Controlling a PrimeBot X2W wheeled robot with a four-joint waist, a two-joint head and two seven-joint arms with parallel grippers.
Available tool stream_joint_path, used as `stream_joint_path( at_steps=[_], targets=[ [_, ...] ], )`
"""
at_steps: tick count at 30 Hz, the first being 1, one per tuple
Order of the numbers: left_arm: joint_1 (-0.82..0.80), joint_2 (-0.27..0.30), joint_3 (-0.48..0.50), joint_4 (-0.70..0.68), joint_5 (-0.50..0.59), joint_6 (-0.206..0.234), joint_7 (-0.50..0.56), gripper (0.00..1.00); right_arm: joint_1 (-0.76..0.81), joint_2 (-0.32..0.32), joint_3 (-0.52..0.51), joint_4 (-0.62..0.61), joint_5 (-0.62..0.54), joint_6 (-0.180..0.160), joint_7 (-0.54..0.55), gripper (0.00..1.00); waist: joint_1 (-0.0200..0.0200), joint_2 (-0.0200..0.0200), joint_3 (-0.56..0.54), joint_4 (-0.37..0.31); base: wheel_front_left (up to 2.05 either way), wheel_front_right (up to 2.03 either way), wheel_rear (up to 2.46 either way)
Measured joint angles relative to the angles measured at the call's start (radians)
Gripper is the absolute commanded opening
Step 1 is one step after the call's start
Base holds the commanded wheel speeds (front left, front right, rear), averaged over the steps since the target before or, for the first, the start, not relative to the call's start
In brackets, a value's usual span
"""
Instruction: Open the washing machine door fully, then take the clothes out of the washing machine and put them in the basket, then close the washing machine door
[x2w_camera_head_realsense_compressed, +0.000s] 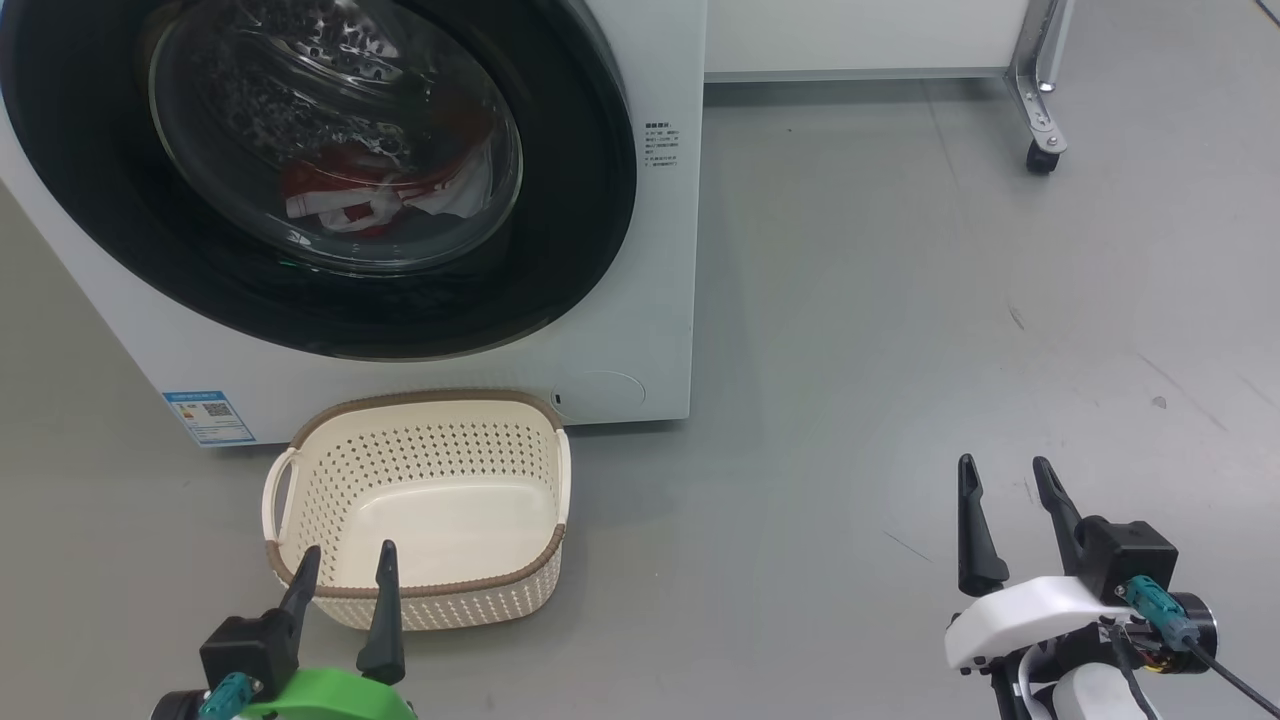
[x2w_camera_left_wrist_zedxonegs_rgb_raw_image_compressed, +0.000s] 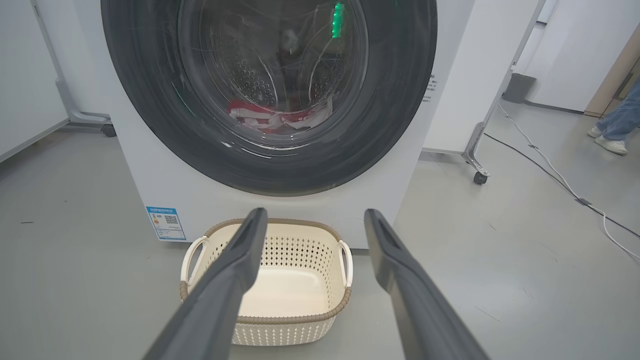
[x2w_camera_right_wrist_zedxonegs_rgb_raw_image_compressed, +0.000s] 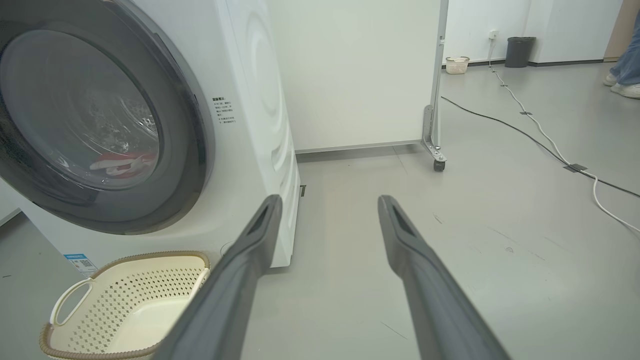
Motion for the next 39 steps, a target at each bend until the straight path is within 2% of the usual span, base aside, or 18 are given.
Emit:
stream_joint_path(
  at_steps=[28, 29, 30, 31, 39],
  targets=[
    [-0.001, -0.001, -0.002, -0.004, -0.009, 0.0, 0.0, 1.0, -0.019, 0.0, 0.005, 0.006, 0.022, -0.007, -0.001, 1.0, 0.0, 0.0, 0.011, 0.003, 0.0, 0.0, 0.0],
    [-0.003, -0.001, -0.007, -0.008, -0.009, 0.0, 0.0, 1.0, -0.019, 0.0, 0.002, 0.0, 0.031, -0.007, -0.001, 0.67, 0.0, 0.0, 0.015, 0.004, 0.0, 0.0, 0.0],
    [-0.004, -0.001, -0.01, -0.012, -0.009, 0.0, 0.0, 1.0, -0.02, 0.0, 0.001, -0.005, 0.041, -0.007, -0.001, 0.08, 0.0, 0.0, 0.019, 0.005, 0.0, 0.0, 0.0],
    [-0.007, -0.001, -0.011, -0.017, -0.009, 0.0, 0.0, 1.0, -0.021, 0.0, 0.001, -0.008, 0.046, -0.007, -0.001, 0.0, 0.0, 0.0, 0.025, 0.007, 0.0, 0.0, 0.0],
    [-0.043, -0.001, -0.026, -0.038, -0.014, 0.0, 0.0, 1.0, -0.089, 0.0, -0.029, -0.062, 0.112, 0.023, -0.002, 0.0, 0.0, 0.0, 0.087, 0.024, 0.0, 0.0, 0.0]
  ],
)
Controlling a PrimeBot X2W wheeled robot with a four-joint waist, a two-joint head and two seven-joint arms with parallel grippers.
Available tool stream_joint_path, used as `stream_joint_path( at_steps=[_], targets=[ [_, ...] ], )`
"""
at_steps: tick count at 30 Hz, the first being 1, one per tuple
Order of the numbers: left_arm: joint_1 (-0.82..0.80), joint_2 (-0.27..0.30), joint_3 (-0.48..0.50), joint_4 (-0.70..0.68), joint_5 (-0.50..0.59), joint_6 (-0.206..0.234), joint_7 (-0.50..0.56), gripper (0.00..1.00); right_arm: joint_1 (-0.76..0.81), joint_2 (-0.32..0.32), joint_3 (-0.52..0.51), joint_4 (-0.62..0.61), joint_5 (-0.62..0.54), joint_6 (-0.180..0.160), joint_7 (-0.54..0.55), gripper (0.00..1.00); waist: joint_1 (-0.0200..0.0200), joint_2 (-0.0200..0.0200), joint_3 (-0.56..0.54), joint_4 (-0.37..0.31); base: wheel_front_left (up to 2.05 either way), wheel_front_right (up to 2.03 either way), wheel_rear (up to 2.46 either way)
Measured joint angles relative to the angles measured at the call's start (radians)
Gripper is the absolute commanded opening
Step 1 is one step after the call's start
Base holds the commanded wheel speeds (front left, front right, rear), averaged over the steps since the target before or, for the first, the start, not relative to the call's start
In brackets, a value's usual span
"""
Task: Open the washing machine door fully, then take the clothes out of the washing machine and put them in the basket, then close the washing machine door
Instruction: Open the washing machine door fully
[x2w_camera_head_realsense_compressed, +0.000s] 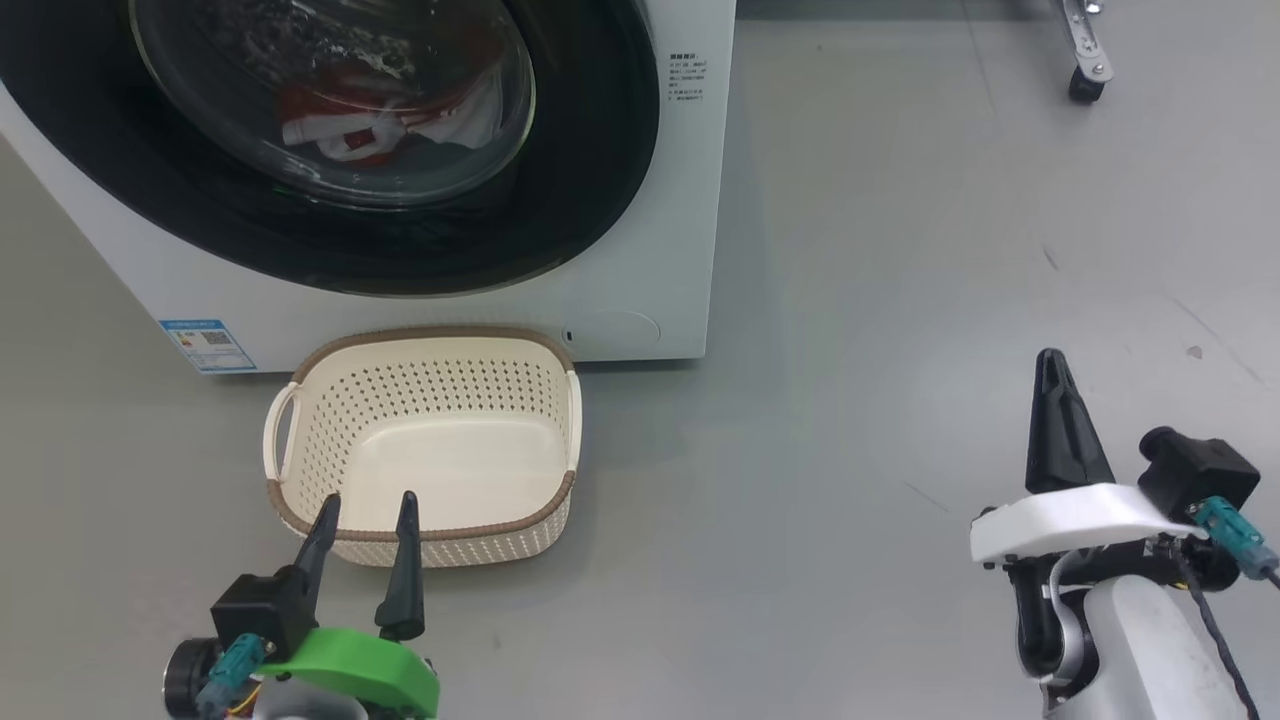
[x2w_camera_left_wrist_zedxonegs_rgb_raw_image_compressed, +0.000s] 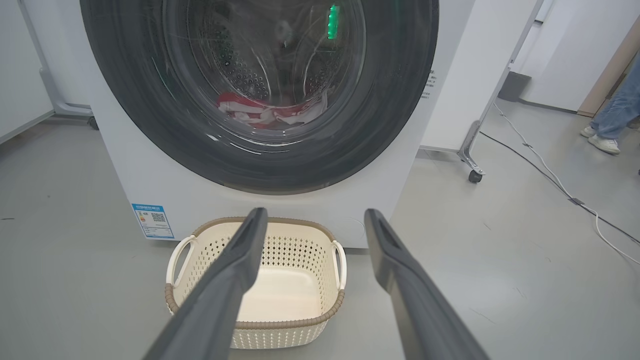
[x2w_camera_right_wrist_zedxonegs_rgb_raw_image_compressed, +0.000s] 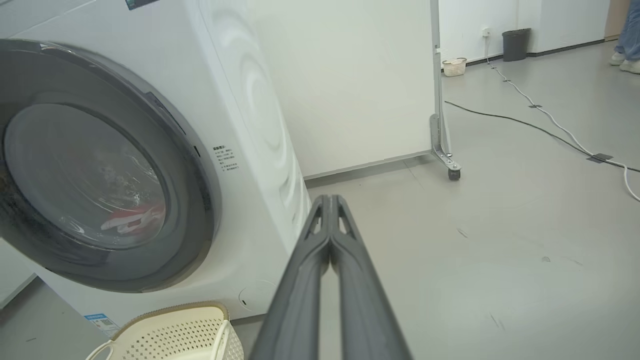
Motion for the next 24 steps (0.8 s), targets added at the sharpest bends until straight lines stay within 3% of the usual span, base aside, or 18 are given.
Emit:
stream_joint_path(
  at_steps=[10, 24],
  targets=[
    [-0.092, -0.002, -0.051, -0.043, -0.009, -0.003, 0.0, 1.0, -0.199, -0.005, -0.043, -0.044, 0.13, 0.051, 0.049, 0.0, 0.0, 0.0, 0.123, 0.041, 0.0, 0.0, 0.0],
    [-0.226, -0.005, -0.062, -0.087, -0.039, -0.006, -0.003, 1.0, -0.566, -0.07, -0.111, -0.072, 0.216, 0.042, 0.225, 0.0, 0.0, 0.0, 0.304, 0.116, 0.0, 0.0, 0.0]
  ],
)
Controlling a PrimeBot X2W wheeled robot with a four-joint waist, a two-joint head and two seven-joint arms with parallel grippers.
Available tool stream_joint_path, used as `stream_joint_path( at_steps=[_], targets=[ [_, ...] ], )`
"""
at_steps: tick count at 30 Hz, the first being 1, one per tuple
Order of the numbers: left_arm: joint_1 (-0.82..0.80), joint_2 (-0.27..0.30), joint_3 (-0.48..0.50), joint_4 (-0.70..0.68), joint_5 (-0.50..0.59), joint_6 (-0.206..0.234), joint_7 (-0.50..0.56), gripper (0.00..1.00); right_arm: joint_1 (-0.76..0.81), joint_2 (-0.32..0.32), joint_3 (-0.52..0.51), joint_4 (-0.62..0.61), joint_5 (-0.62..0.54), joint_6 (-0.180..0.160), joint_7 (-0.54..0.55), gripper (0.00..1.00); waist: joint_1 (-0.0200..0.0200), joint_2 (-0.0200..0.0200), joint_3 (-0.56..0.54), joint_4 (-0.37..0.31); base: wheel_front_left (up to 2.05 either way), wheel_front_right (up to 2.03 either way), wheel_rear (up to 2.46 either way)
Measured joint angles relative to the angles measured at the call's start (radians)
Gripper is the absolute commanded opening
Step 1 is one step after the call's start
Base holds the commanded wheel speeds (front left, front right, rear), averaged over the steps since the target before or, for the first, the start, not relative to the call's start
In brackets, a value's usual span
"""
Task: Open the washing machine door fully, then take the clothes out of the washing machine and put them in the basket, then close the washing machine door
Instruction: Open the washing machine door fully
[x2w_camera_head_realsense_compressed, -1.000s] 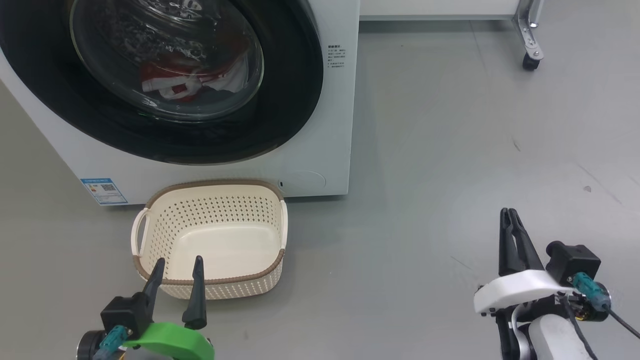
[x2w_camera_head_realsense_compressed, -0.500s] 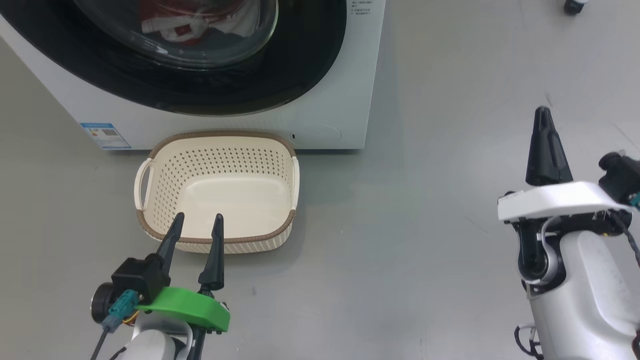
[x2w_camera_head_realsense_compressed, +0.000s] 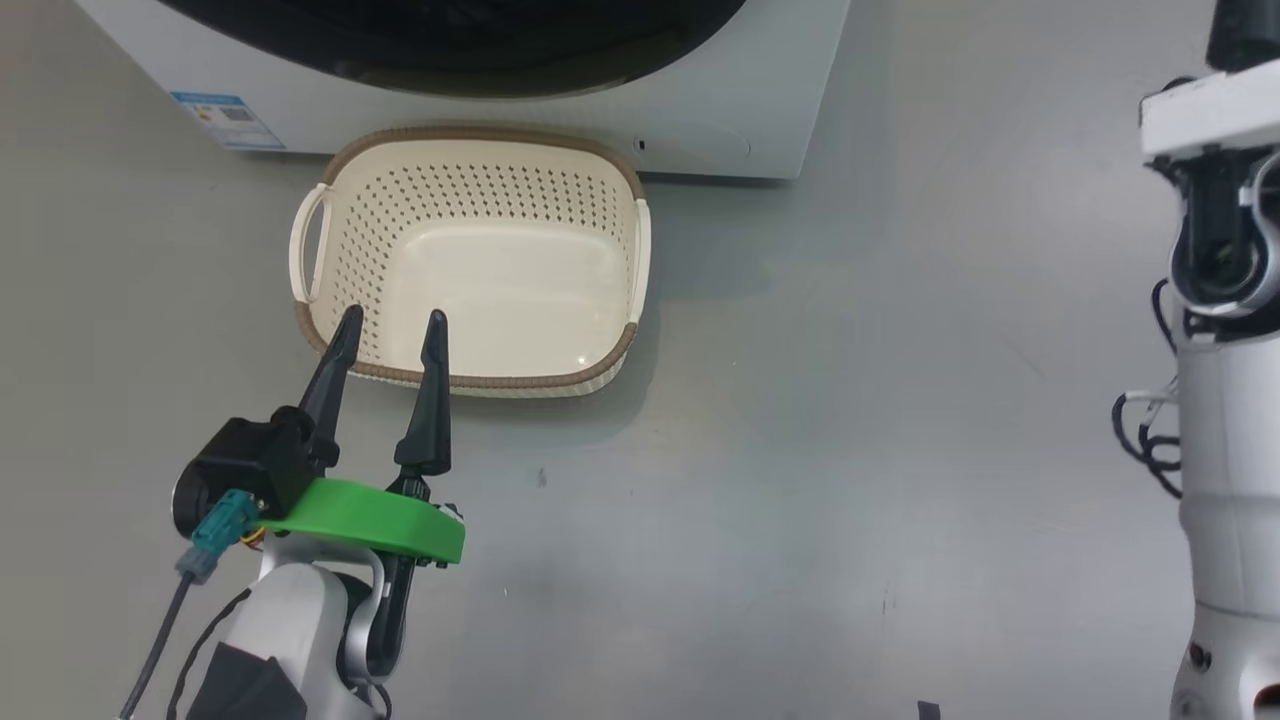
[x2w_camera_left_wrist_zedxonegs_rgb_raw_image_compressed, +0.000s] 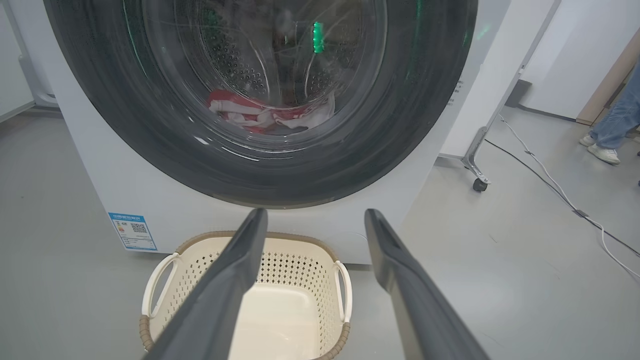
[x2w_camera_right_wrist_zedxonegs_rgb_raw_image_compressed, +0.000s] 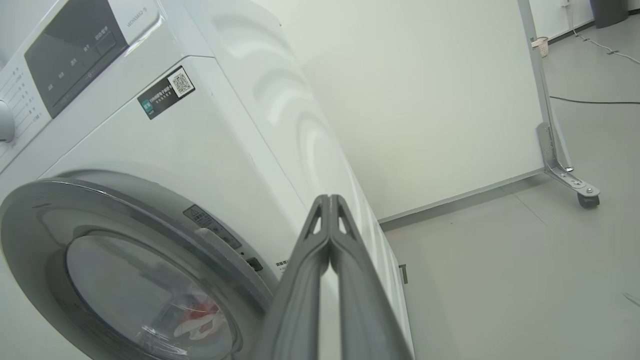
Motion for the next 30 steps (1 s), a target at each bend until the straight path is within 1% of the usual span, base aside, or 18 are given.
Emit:
stream_joint_path(
  at_steps=[2, 5, 11, 13, 15, 18, 20, 24, 27, 28, 30],
  targets=[
    [-0.015, -0.001, -0.001, -0.002, -0.009, 0.0, 0.0, 1.0, -0.05, -0.02, -0.004, 0.002, -0.002, -0.002, 0.019, 0.0, 0.0, 0.0, 0.025, 0.012, 0.0, 0.0, 0.0],
    [-0.035, -0.002, -0.008, -0.001, -0.009, 0.0, 0.0, 1.0, -0.121, -0.023, -0.008, 0.009, 0.011, -0.002, 0.044, 0.0, 0.0, 0.0, 0.062, 0.03, 0.0, 0.0, 0.0],
    [-0.079, -0.006, -0.024, 0.0, -0.018, -0.007, 0.0, 1.0, -0.229, 0.009, -0.033, 0.057, 0.132, -0.001, 0.098, 0.0, 0.0, 0.0, 0.121, 0.069, 0.0, 0.0, 0.0],
    [-0.09, -0.007, -0.026, 0.003, -0.02, -0.009, 0.0, 1.0, -0.256, 0.023, -0.057, 0.083, 0.199, -0.002, 0.118, 0.0, 0.0, 0.0, 0.135, 0.083, 0.0, 0.0, 0.0],
    [-0.096, -0.007, -0.026, 0.005, -0.033, -0.009, 0.0, 1.0, -0.28, 0.036, -0.078, 0.105, 0.282, -0.013, 0.146, 0.0, 0.0, 0.0, 0.146, 0.097, 0.0, 0.0, 0.0],
    [-0.1, -0.009, -0.029, 0.007, -0.065, -0.009, 0.0, 1.0, -0.318, 0.042, -0.095, 0.136, 0.36, -0.027, 0.181, 0.0, 0.0, 0.0, 0.159, 0.116, 0.0, 0.0, 0.0],
    [-0.108, -0.009, -0.032, 0.009, -0.067, -0.009, 0.0, 1.0, -0.343, 0.042, -0.105, 0.156, 0.397, -0.033, 0.2, 0.0, 0.0, 0.0, 0.165, 0.128, 0.0, 0.0, 0.0],
    [-0.11, -0.011, -0.039, 0.013, -0.07, -0.009, 0.0, 1.0, -0.392, 0.04, -0.118, 0.193, 0.455, -0.063, 0.243, 0.0, 0.0, -0.0001, 0.171, 0.147, 0.0, 0.0, 0.0],
    [-0.111, -0.012, -0.034, 0.016, -0.07, -0.009, 0.0, 1.0, -0.423, 0.04, -0.112, 0.226, 0.493, -0.068, 0.281, 0.0, 0.0001, -0.0001, 0.175, 0.157, 0.0, 0.0, 0.0],
    [-0.111, -0.012, -0.036, 0.018, -0.071, -0.009, 0.0, 1.0, -0.431, 0.04, -0.111, 0.237, 0.502, -0.082, 0.297, 0.0, 0.0, 0.0, 0.175, 0.159, 0.0, 0.0, 0.0],
    [-0.111, -0.012, -0.041, 0.023, -0.076, -0.009, 0.0, 1.0, -0.443, 0.039, -0.111, 0.256, 0.526, -0.095, 0.324, 0.0, 0.0, -0.0001, 0.177, 0.165, 0.0, 0.0, 0.0]
  ],
)
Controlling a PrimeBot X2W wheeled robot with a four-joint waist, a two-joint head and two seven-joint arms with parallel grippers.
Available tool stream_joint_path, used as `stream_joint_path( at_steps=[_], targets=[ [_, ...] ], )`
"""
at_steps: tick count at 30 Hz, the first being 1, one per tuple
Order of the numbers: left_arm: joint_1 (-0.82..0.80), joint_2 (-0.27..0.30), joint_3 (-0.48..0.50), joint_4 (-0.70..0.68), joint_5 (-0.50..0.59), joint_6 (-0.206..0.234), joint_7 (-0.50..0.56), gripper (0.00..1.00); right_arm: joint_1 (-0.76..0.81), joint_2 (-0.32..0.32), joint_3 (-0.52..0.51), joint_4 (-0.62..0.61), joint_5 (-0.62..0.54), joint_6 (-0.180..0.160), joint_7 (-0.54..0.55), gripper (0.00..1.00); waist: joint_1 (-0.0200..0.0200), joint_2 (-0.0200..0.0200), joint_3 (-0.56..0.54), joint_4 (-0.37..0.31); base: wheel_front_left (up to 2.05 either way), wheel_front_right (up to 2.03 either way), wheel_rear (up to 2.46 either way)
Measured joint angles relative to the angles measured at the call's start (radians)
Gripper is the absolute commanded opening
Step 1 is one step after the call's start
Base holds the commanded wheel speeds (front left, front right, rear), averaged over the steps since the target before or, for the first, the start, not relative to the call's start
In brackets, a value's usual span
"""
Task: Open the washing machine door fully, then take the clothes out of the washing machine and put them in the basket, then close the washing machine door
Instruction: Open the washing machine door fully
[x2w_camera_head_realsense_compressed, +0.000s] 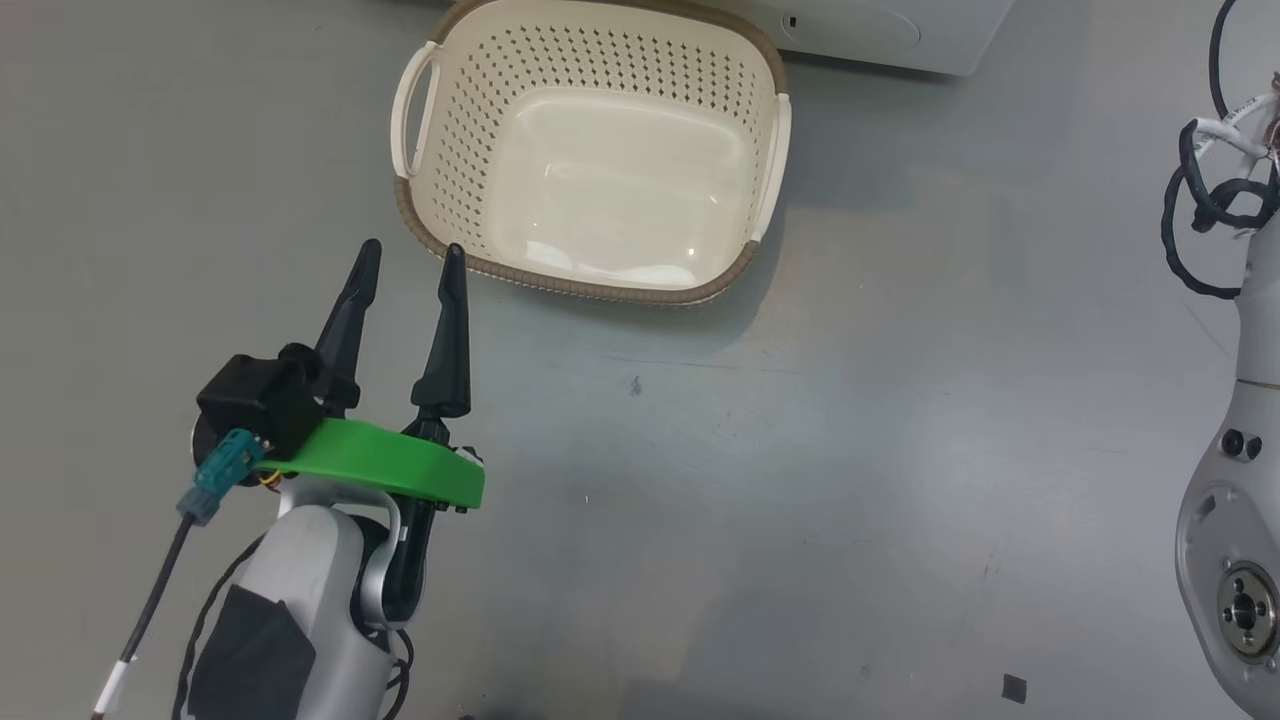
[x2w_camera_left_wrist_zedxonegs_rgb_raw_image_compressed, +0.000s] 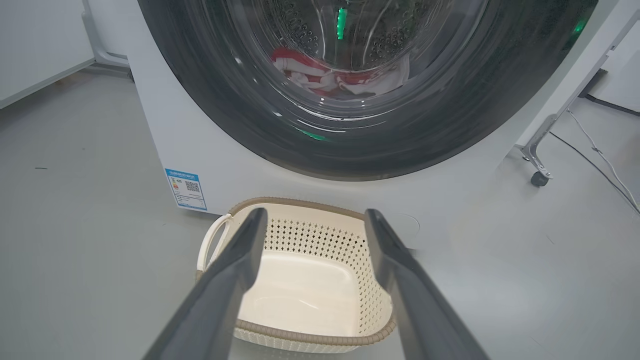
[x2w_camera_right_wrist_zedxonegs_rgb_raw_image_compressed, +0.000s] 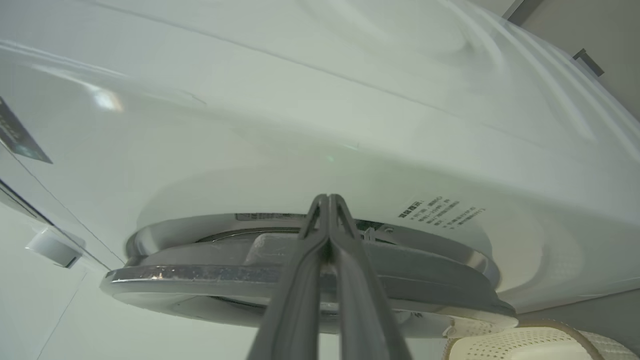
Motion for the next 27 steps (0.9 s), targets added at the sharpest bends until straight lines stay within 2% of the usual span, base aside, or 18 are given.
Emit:
stream_joint_path(
  at_steps=[7, 14, 27],
  targets=[
    [-0.003, -0.001, -0.01, 0.005, -0.011, 0.0, 0.0, 1.0, -0.056, -0.001, 0.006, 0.037, 0.073, -0.022, 0.073, 0.0, 0.0, 0.0, 0.006, 0.022, 0.0, 0.0, 0.0],
    [-0.005, -0.002, -0.021, 0.005, -0.02, 0.0, 0.0, 1.0, -0.082, -0.001, 0.018, 0.082, 0.099, -0.047, 0.114, 0.0, 0.0, 0.0, 0.02, 0.044, 0.0, 0.0, 0.0],
    [-0.007, -0.003, -0.031, 0.005, -0.021, 0.001, 0.0, 1.0, -0.154, -0.023, 0.04, 0.136, 0.14, -0.058, 0.171, 0.0, 0.0, 0.0, 0.042, 0.075, 0.0, 0.0, 0.0]
  ],
)
